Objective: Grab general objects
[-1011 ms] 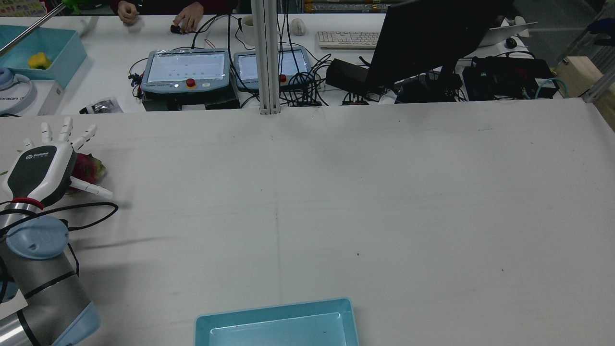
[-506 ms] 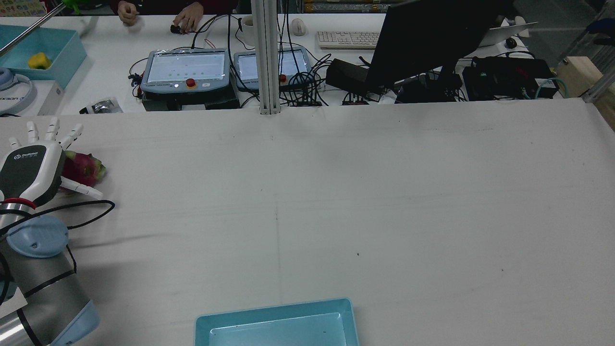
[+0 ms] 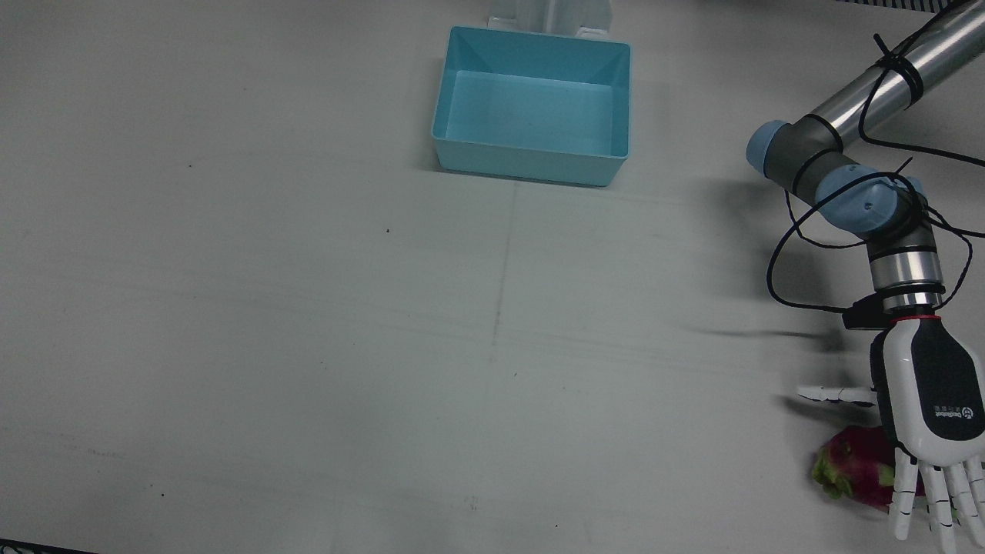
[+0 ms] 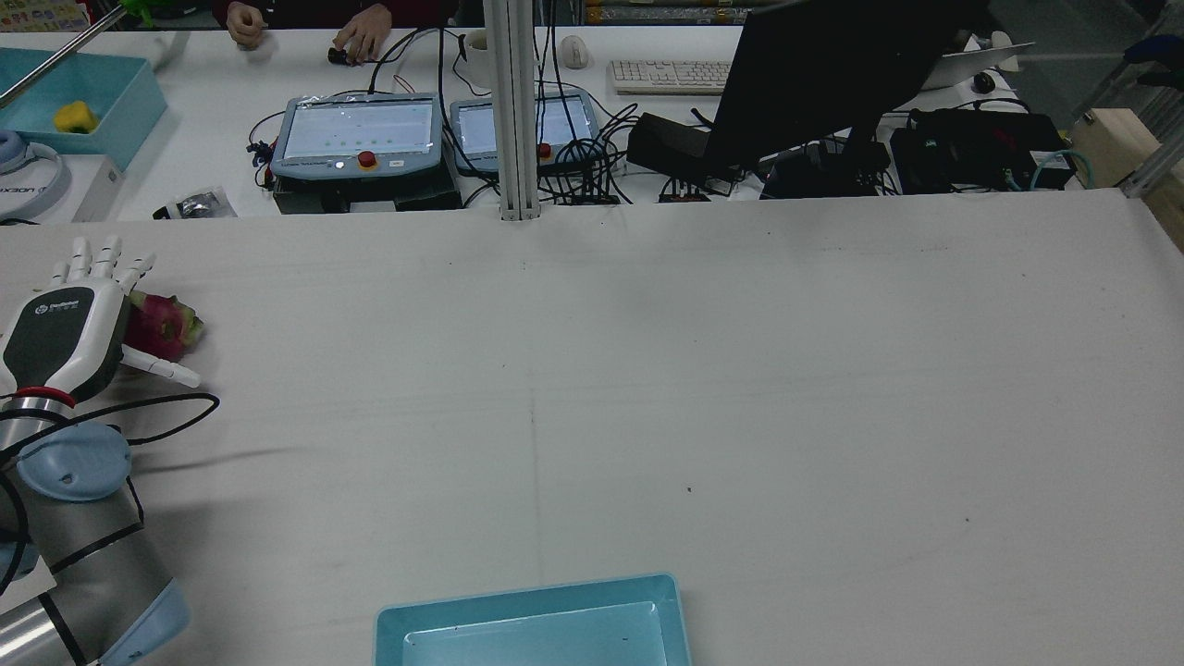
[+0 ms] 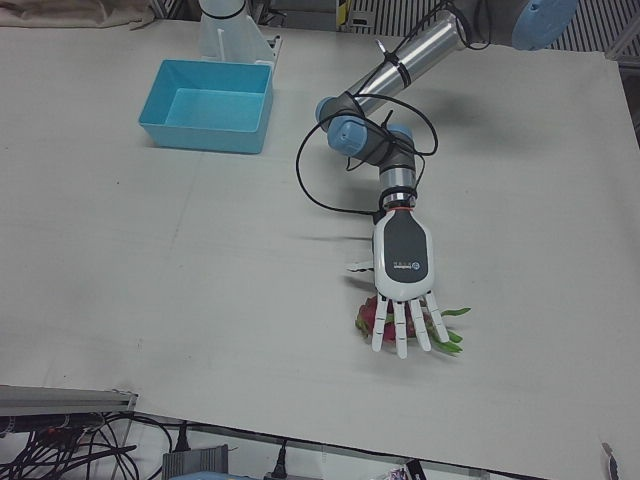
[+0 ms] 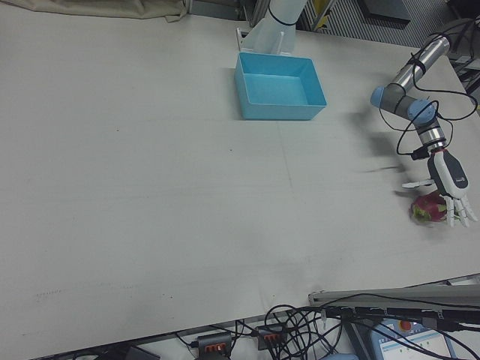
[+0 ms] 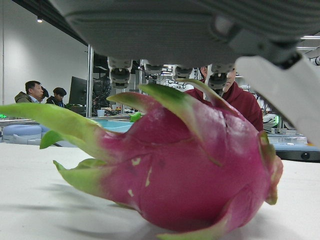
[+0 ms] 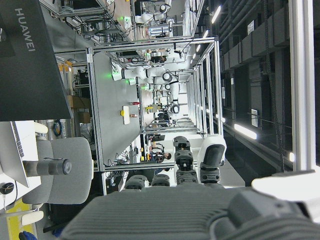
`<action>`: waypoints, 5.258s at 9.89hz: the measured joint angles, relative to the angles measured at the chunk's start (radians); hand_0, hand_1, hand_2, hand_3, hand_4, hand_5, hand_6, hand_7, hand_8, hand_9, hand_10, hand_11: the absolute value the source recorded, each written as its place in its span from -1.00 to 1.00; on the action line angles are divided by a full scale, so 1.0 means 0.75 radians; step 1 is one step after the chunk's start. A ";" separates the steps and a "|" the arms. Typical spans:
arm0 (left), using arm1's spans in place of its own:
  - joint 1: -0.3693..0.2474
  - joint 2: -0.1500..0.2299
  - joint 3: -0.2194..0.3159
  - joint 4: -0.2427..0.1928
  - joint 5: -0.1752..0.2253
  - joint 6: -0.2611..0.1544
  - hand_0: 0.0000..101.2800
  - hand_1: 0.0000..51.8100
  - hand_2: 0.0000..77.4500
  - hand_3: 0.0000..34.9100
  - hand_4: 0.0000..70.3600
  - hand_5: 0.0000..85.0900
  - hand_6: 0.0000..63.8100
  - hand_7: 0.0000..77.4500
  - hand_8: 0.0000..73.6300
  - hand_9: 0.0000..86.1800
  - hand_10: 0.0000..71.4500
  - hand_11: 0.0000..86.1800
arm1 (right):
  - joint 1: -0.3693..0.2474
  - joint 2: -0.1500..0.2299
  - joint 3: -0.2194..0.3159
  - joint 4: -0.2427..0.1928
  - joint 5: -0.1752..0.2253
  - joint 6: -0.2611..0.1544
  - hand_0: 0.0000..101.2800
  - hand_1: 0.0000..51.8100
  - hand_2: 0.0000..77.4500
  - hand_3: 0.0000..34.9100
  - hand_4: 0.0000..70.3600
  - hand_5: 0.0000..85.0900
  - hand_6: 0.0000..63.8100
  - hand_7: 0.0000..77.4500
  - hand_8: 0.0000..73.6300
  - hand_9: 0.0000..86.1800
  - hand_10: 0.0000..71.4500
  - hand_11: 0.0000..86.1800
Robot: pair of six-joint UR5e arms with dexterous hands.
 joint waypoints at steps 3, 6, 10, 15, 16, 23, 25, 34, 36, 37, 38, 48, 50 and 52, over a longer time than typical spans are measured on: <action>-0.001 -0.004 0.014 -0.041 0.000 0.050 0.00 -1.00 -0.96 -0.63 -0.83 -0.78 -0.95 -0.79 -0.97 -0.99 -0.59 -0.99 | 0.000 0.000 0.000 0.000 0.000 0.000 -1.00 -0.77 -0.96 -1.00 -1.00 0.74 -1.00 -1.00 -1.00 -0.97 -1.00 -0.97; -0.006 -0.007 0.024 -0.076 0.000 0.095 0.00 -1.00 -0.93 -1.00 -0.83 -0.73 -0.95 -0.75 -0.97 -0.99 -0.59 -0.99 | 0.000 0.000 0.000 0.000 0.000 0.000 -1.00 -0.77 -0.96 -1.00 -1.00 0.74 -1.00 -1.00 -1.00 -0.96 -1.00 -0.97; -0.009 -0.011 0.043 -0.110 0.000 0.157 -0.01 -1.00 -0.82 -1.00 -0.71 -0.67 -0.76 -0.65 -0.97 -0.99 -0.59 -0.97 | 0.000 0.000 0.000 0.000 0.000 0.000 -1.00 -0.77 -0.96 -1.00 -1.00 0.74 -1.00 -1.00 -1.00 -0.96 -1.00 -0.97; -0.012 -0.012 0.063 -0.141 -0.001 0.222 -0.05 -1.00 0.10 -1.00 -0.60 -0.60 -0.69 -0.48 -0.97 -0.99 -0.59 -0.99 | 0.000 0.000 0.000 0.000 0.000 0.000 -1.00 -0.77 -0.96 -1.00 -1.00 0.74 -1.00 -1.00 -1.00 -0.96 -1.00 -0.97; -0.012 -0.012 0.071 -0.149 -0.001 0.227 -0.08 -1.00 0.55 -1.00 -0.47 -0.47 -0.61 -0.28 -0.94 -0.99 -0.59 -0.99 | 0.000 0.000 0.000 0.000 0.000 0.000 -1.00 -0.77 -0.96 -1.00 -1.00 0.74 -1.00 -1.00 -1.00 -0.96 -1.00 -0.97; -0.014 -0.011 0.092 -0.195 0.000 0.252 -0.25 -1.00 0.45 -1.00 0.05 -0.22 0.11 0.42 -0.16 -0.35 -0.59 -0.28 | 0.000 0.000 0.000 0.000 0.000 0.000 -1.00 -0.77 -0.96 -1.00 -1.00 0.74 -1.00 -1.00 -1.00 -0.96 -1.00 -0.97; -0.020 -0.011 0.089 -0.199 0.001 0.246 -0.44 -1.00 0.45 -1.00 0.18 -0.21 -0.04 0.37 -0.16 -0.29 -0.59 -0.35 | 0.000 0.000 0.000 0.000 0.000 0.000 -1.00 -0.77 -0.96 -1.00 -1.00 0.74 -1.00 -1.00 -1.00 -0.97 -1.00 -0.97; -0.124 -0.008 -0.347 0.115 0.106 -0.094 -0.55 -1.00 0.54 -1.00 0.32 -0.23 -0.42 -0.10 -0.33 -0.60 -0.59 -0.19 | 0.000 0.000 0.000 0.000 0.000 0.000 -1.00 -0.77 -0.96 -1.00 -1.00 0.74 -1.00 -1.00 -1.00 -0.97 -1.00 -0.97; -0.125 -0.007 -0.381 0.129 0.174 -0.167 -0.55 -1.00 0.54 -1.00 0.33 -0.23 -0.42 -0.11 -0.36 -0.62 -0.59 -0.19 | 0.000 0.000 0.000 0.000 0.000 0.000 -1.00 -0.77 -0.96 -1.00 -1.00 0.74 -1.00 -1.00 -1.00 -0.97 -1.00 -0.97; -0.126 -0.008 -0.402 0.134 0.217 -0.221 -0.55 -1.00 0.54 -1.00 0.35 -0.23 -0.42 -0.14 -0.39 -0.65 -0.59 -0.19 | 0.000 0.000 0.000 0.000 0.000 0.000 -1.00 -0.77 -0.96 -1.00 -1.00 0.74 -1.00 -1.00 -1.00 -0.97 -0.98 -0.97; -0.127 -0.008 -0.418 0.148 0.260 -0.285 -0.55 -1.00 0.54 -1.00 0.35 -0.23 -0.45 -0.18 -0.39 -0.66 -0.59 -0.19 | 0.000 0.000 0.000 0.000 0.000 0.000 -1.00 -0.77 -0.96 -1.00 -1.00 0.74 -1.00 -1.00 -1.00 -0.97 -0.98 -0.97; -0.001 -0.017 -0.622 -0.127 0.866 -0.549 -0.28 -1.00 0.21 -1.00 0.36 -0.23 -0.25 -0.10 -0.47 -0.76 -0.59 -0.24 | 0.000 0.000 0.000 0.000 0.000 0.000 -1.00 -0.77 -0.96 -1.00 -1.00 0.74 -1.00 -1.00 -1.00 -0.96 -1.00 -0.97; 0.098 -0.049 -0.640 -0.128 0.919 -0.563 -0.26 -1.00 0.20 -1.00 0.36 -0.24 -0.20 -0.03 -0.47 -0.78 -0.59 -0.24 | 0.000 0.000 0.000 0.000 0.000 0.000 -1.00 -0.77 -0.96 -1.00 -1.00 0.74 -1.00 -1.00 -1.00 -0.97 -1.00 -0.97; 0.157 -0.067 -0.652 -0.120 0.976 -0.566 -0.25 -1.00 0.21 -1.00 0.38 -0.24 -0.16 -0.03 -0.47 -0.77 -0.59 -0.24 | 0.000 0.000 0.000 0.000 0.000 0.000 -1.00 -0.77 -0.96 -1.00 -1.00 0.74 -1.00 -1.00 -1.00 -0.97 -1.00 -0.97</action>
